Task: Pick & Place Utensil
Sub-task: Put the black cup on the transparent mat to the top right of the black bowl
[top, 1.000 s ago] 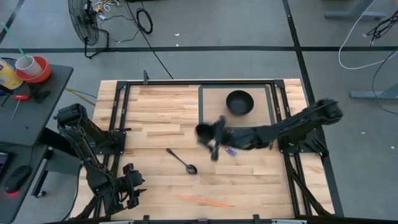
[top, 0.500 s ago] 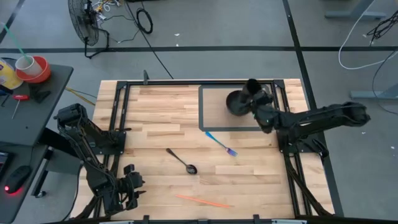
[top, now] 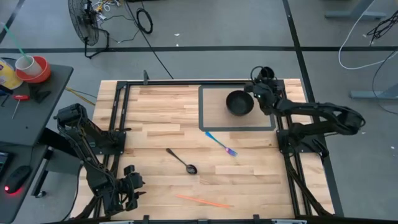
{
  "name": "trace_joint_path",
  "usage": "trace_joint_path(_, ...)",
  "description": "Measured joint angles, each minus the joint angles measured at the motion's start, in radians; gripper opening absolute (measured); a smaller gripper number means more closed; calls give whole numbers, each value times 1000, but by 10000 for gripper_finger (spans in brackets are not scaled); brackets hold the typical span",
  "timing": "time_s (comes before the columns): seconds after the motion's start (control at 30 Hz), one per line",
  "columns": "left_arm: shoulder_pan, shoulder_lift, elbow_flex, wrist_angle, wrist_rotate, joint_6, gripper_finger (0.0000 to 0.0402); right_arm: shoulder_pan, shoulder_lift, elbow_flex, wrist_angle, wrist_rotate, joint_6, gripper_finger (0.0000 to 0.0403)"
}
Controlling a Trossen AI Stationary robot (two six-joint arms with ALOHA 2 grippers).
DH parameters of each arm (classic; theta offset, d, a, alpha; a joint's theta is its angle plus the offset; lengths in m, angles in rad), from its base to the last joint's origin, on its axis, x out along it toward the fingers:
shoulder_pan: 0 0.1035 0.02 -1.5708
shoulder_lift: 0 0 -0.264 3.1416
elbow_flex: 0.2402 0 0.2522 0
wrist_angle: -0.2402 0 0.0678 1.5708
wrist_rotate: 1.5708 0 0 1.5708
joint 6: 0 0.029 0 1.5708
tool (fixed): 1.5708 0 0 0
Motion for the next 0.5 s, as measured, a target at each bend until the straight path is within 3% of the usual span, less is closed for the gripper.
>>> trace_joint_path(0.1, 0, 0, 0, 0, 2, 0, 197, -51, 84, 0, 4, -24, 86, 287)
trace_joint_path(0.33, 0, 0, 0, 0, 2, 0, 197, -107, 268, 63, -6, 45, 244, 287)
trace_joint_path(0.5, 0, 0, 0, 0, 2, 0, 197, -108, 340, 167, -203, 139, 402, 287)
